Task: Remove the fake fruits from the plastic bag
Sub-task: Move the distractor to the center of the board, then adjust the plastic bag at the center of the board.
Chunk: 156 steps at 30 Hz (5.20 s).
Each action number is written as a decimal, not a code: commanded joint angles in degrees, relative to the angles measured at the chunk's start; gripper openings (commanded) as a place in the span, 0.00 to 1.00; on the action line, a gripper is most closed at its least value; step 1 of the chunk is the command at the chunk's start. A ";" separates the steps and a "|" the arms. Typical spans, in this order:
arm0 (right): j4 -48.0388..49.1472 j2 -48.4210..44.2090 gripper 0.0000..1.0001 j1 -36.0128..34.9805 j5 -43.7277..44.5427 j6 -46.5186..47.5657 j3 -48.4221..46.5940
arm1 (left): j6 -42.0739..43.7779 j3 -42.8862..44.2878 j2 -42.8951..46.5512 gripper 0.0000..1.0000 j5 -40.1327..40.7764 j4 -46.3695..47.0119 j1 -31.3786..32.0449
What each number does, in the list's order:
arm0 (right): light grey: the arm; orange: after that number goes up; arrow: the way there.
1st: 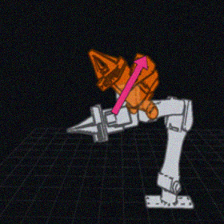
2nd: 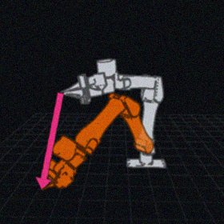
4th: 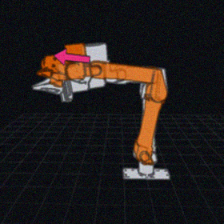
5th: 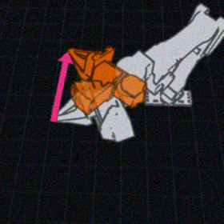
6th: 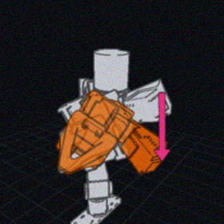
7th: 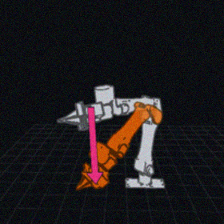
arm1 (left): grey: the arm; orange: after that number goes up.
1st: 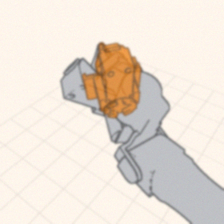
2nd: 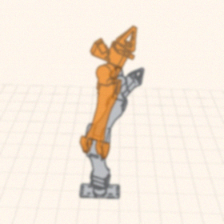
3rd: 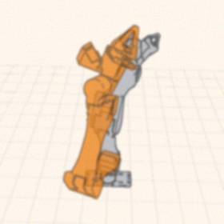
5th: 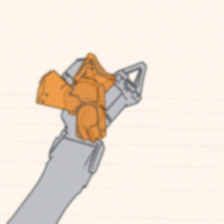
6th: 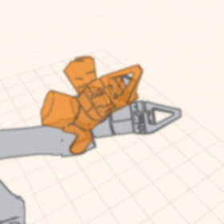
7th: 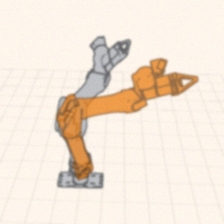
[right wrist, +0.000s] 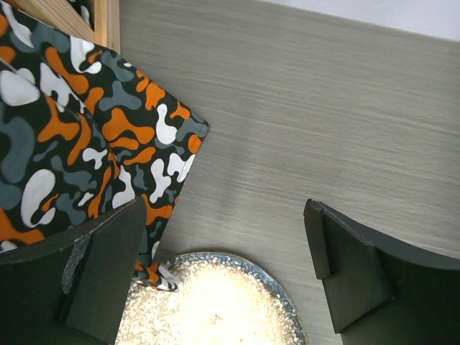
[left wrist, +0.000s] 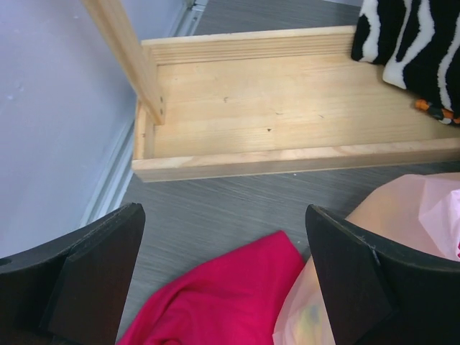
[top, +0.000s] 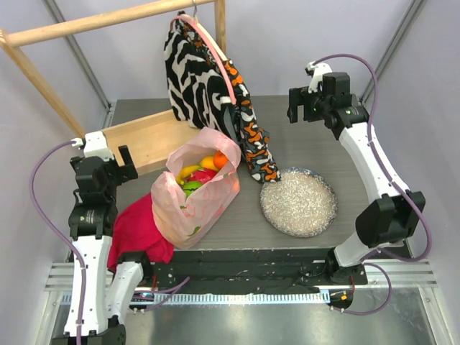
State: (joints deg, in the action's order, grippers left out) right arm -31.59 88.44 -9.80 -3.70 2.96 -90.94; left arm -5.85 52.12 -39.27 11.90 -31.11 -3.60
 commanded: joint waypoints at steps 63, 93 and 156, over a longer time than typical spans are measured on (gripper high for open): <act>38.98 29.24 0.90 0.84 4.41 -13.24 -23.06 | -0.05 53.69 -72.17 1.00 -2.85 22.06 -13.72; 15.11 -20.05 0.99 7.87 -15.79 0.17 6.56 | -1.63 22.85 -21.92 0.69 -63.41 -11.41 -10.20; 2.51 9.02 0.80 -28.17 -10.88 12.07 -8.73 | -12.33 22.33 -17.77 0.68 -85.63 -43.53 -5.72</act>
State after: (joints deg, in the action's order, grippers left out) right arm -27.94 93.93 -37.58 -16.10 13.41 -96.20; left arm -11.51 76.86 -55.64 -68.01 -76.73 -9.61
